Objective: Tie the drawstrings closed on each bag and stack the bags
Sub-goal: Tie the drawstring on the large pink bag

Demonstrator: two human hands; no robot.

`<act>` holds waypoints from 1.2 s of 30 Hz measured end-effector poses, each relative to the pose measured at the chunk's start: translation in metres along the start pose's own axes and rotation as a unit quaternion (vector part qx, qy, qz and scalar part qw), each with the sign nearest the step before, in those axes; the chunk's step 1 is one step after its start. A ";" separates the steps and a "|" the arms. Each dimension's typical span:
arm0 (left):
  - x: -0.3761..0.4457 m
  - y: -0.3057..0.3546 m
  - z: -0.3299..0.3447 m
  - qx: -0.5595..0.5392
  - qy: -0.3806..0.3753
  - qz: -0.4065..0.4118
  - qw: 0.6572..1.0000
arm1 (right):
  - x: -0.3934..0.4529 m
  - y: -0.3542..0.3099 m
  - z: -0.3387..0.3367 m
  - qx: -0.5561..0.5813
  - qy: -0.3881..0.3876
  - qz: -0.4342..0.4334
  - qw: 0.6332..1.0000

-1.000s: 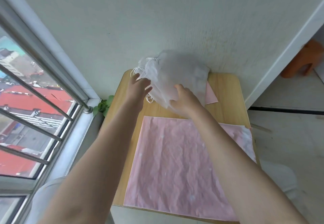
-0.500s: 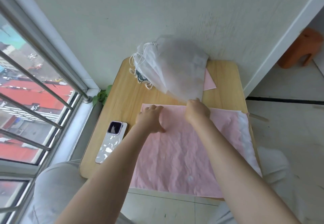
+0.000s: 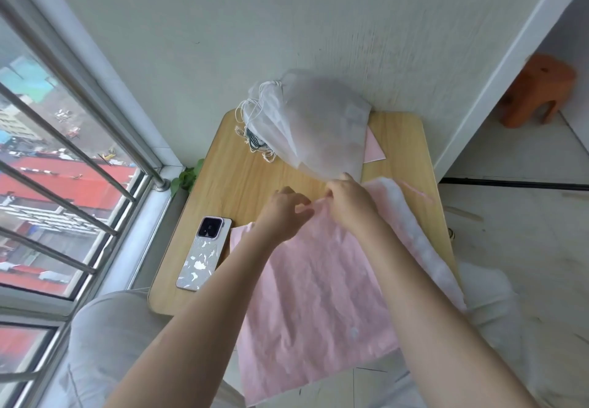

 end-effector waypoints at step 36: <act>-0.010 -0.040 -0.082 -0.422 0.054 -0.180 0.887 | 0.003 -0.080 -0.009 0.188 -0.026 -0.114 0.975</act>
Point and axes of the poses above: each hand's wrist, its own x-axis towards the middle knuckle, its own z-axis out of the palm, y = z × x, the point moved 7 cm from there along x, towards the middle knuckle, and after that the axes turned 11 degrees about -x, right-handed, at the moved point
